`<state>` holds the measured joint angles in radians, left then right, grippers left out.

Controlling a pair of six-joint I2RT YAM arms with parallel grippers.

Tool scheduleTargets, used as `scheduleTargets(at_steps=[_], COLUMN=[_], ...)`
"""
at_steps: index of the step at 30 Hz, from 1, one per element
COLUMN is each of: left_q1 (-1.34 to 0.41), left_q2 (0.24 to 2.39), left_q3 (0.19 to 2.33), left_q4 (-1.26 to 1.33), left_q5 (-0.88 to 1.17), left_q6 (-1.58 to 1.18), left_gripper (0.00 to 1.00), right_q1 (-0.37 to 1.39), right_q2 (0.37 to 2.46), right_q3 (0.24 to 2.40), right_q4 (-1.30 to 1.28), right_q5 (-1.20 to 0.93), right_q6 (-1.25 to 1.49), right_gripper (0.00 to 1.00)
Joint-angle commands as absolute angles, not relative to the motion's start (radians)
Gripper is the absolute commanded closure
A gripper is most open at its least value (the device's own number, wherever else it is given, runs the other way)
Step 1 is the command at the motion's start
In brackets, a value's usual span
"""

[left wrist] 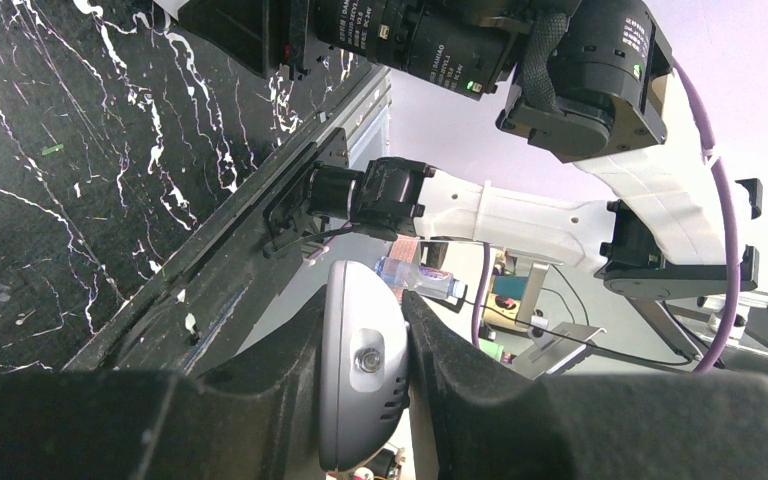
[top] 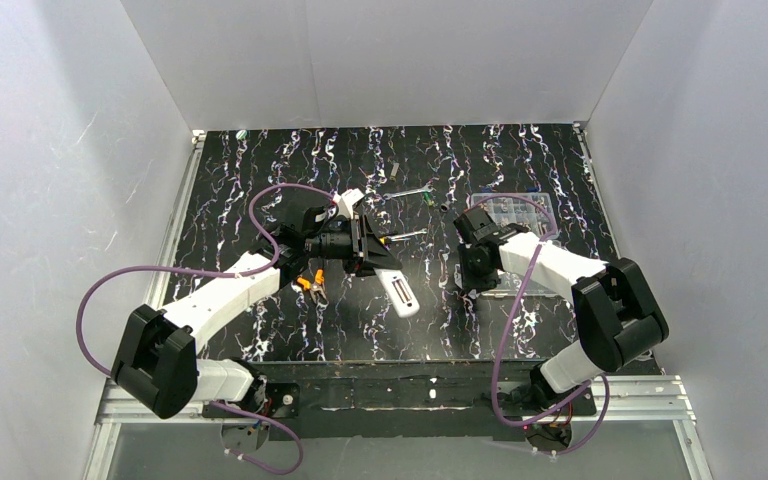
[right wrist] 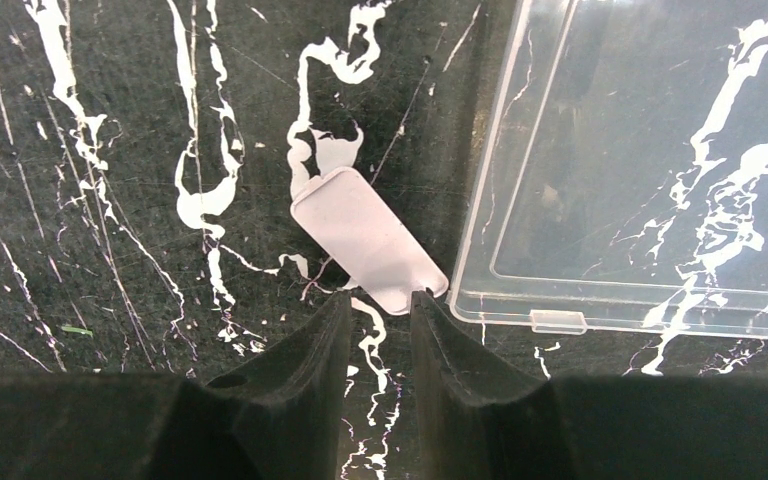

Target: Load the batteries into the remote control

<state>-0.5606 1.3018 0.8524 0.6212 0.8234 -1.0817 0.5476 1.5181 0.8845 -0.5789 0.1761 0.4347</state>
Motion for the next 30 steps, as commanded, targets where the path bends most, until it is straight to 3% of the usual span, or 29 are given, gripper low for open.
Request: scheduleTargets(at_steps=[1,25,30], left_q1=[-0.566,-0.566,-0.566], left_q2=[1.299,1.300,1.299], left_q3=[0.892,0.882,0.884], left_q4=[0.625,0.633,0.633], left_q5=[0.880,0.880,0.878], left_q6=[-1.075,-1.077,-1.076], left_gripper=[1.00,1.00,1.00], right_q1=[0.535,0.534,0.534], right_q2=[1.526,1.545,1.558], right_q3=[0.903,0.902,0.914], right_q4=[-0.608,-0.621,-0.622], right_q5=[0.168,0.192,0.184], right_q6=[0.451,0.429,0.420], right_gripper=[0.64,0.65,0.69])
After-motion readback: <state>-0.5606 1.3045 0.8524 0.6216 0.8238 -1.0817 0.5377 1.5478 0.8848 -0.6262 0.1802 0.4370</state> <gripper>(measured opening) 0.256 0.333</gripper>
